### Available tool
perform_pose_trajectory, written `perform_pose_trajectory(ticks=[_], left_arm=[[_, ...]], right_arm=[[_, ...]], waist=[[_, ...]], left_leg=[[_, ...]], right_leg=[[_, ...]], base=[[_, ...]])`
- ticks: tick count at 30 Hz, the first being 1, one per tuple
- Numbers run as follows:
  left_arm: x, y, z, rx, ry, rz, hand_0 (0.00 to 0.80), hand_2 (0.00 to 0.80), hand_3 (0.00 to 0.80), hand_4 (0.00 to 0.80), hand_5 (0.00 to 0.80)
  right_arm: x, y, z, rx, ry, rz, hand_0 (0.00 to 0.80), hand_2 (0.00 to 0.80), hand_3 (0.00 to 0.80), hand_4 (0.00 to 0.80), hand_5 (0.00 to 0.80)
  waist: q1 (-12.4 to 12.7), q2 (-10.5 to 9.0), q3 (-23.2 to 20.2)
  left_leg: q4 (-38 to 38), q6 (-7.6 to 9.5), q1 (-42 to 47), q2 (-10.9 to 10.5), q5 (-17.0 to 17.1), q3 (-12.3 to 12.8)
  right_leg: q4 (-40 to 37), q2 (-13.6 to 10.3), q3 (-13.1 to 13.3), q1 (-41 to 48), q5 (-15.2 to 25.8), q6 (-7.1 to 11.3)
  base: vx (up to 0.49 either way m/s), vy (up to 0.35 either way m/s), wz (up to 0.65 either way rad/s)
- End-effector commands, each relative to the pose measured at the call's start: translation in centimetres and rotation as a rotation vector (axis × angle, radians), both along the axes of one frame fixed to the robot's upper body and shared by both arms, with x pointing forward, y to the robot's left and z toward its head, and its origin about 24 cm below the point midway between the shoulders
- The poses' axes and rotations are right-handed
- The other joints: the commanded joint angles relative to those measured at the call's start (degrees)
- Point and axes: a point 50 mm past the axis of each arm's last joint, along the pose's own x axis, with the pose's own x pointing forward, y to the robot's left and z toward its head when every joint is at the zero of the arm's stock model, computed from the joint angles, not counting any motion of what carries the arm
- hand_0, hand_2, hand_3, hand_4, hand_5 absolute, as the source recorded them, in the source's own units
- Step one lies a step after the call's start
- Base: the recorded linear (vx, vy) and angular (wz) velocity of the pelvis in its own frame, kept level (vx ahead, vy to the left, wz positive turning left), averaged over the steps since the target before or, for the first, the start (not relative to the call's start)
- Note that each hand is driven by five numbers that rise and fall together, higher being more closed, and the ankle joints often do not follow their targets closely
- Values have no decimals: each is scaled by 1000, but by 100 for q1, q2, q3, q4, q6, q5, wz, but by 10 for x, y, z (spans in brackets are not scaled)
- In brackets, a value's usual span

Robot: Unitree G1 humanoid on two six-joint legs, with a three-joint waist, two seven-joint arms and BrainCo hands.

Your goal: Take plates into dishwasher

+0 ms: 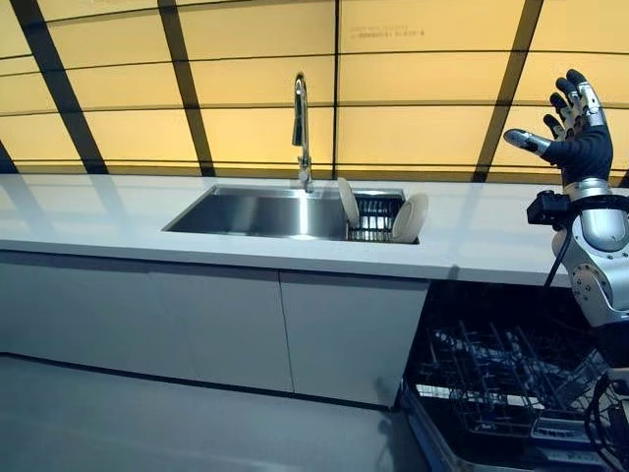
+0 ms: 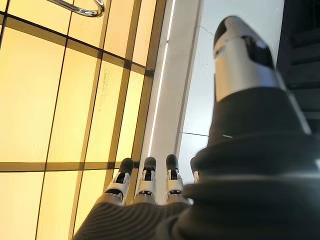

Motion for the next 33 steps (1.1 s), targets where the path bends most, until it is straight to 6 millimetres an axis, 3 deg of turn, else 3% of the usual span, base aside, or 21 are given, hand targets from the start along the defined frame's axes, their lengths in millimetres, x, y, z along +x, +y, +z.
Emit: perform_pose_trajectory(ticks=[1, 2, 3, 5, 6, 7, 9, 11, 12, 13, 16, 22, 25, 29, 31, 33], left_arm=[[18, 15, 10, 61, -70, -42, 0, 0, 0, 0, 0], [22, 18, 12, 72, -66, -49, 0, 0, 0, 0, 0], [24, 21, 13, 81, -60, -51, 0, 0, 0, 0, 0], [22, 27, 13, 100, -41, -45, 0, 0, 0, 0, 0], [21, 30, 14, 106, -31, -46, 0, 0, 0, 0, 0], [19, 33, 13, 115, -6, -49, 0, 0, 0, 0, 0], [16, 34, 13, 118, 10, -48, 0, 0, 0, 0, 0], [6, 34, 10, 118, 31, -28, 0, 0, 0, 0, 0], [4, 34, 9, 118, 33, -22, 0, 0, 0, 0, 0], [-3, 34, 7, 118, 41, -1, 0, 0, 0, 0, 0], [-6, 35, 7, 111, 42, 19, 0, 0, 0, 0, 0], [2, 34, 8, 92, 16, 22, 0, 0, 0, 0, 0], [9, 28, 8, 81, 11, -33, 0, 0, 0, 0, 0], [13, 24, 9, 83, 5, -67, 0, 0, 0, 0, 0], [19, 29, 12, 92, -17, -61, 0, 0, 0, 0, 0], [20, 34, 14, 104, -19, -50, 0, 0, 0, 0, 0]], right_arm=[[-13, 5, 29, 9, -146, 10, 0, 0, 0, 0, 0], [-11, 3, 33, 15, -148, -3, 0, 0, 0, 0, 0], [-9, 4, 36, 18, -150, -9, 0, 0, 0, 0, 0], [-5, 6, 39, 19, -150, -19, 0, 0, 0, 0, 0], [-4, 6, 41, 21, -148, -24, 0, 0, 0, 0, 0], [-1, 7, 42, 23, -146, -30, 0, 0, 0, 0, 0], [0, 8, 42, 20, -145, -32, 0, 0, 0, 0, 0], [3, 11, 41, 15, -137, -29, 0, 0, 0, 0, 0], [4, 12, 41, 15, -136, -24, 0, 0, 0, 0, 0], [6, 14, 41, 15, -134, -10, 0, 0, 0, 0, 0], [8, 14, 42, 13, -129, 10, 0, 0, 0, 0, 0], [7, 12, 43, 13, -134, 7, 0, 0, 0, 0, 0], [-1, 0, 46, 18, -143, -34, 0, 0, 0, 0, 0], [-8, -9, 47, 20, -161, -65, 0, 0, 0, 0, 0], [-15, -16, 47, 30, -184, -80, 0, 0, 0, 0, 0], [-17, -19, 48, 42, -193, -84, 0, 0, 0, 0, 0]], waist=[[226, -425, 210], [348, -408, 301], [419, -388, 343], [522, -290, 363], [560, -265, 362], [651, -191, 361], [750, -131, 369], [943, -74, 375], [971, -66, 380], [1091, -1, 393], [1144, 38, 374], [1069, 72, 295], [933, 43, 254], [826, -35, 171], [825, -85, 101], [832, -117, 59]], left_leg=[[-95, 458, -124, -8, 292, 822], [-636, 607, -507, 336, 140, 962], [-988, 680, -565, 458, 44, 1047], [-2237, 651, -461, 802, 222, 1227], [-2609, 654, -463, 865, 236, 1249], [-3580, 633, -359, 907, 313, 1221], [-4172, 588, -357, 896, 456, 1034], [-4831, 504, -460, 899, 774, 692], [-4901, 494, -491, 910, 829, 639], [-5044, 462, -651, 989, 1059, 455], [-5068, 465, -656, 1092, 1013, 309], [-5076, 422, -455, 1319, 728, 258], [-4938, 378, -412, 1488, 574, 665], [-4875, 377, -390, 1471, 431, 980], [-4788, 518, -385, 1259, 267, 1015], [-4733, 629, -357, 1143, 180, 1030]], right_leg=[[-1292, -274, 561, 978, 944, 583], [-1322, -198, 614, 1120, 829, 588], [-1340, -150, 660, 1180, 777, 601], [-1408, 19, 748, 1347, 611, 639], [-1444, 62, 776, 1403, 577, 664], [-1528, 139, 851, 1546, 498, 726], [-1590, 194, 991, 1659, 455, 766], [-1745, 242, 1250, 1921, 370, 796], [-1765, 245, 1306, 1974, 351, 799], [-1815, 273, 1522, 2109, 330, 828], [-1785, 196, 1672, 2220, 235, 876], [-1625, 14, 1613, 2212, 90, 951], [-1593, -181, 1340, 2241, 66, 1052], [-1653, -438, 1093, 2343, 85, 1222], [-1580, -716, 971, 2285, 179, 1430], [-1489, -846, 935, 2217, 285, 1506]], base=[[109, -147, 7], [128, -106, -13], [161, -70, -15], [159, 16, -44], [245, 81, -64], [238, 97, -18], [208, 89, -14], [187, 62, -42], [137, 54, -38], [80, 37, -33], [102, 61, -66], [94, 112, -36], [140, 185, -3], [139, 197, 26], [165, 270, 34], [135, 215, 16]])
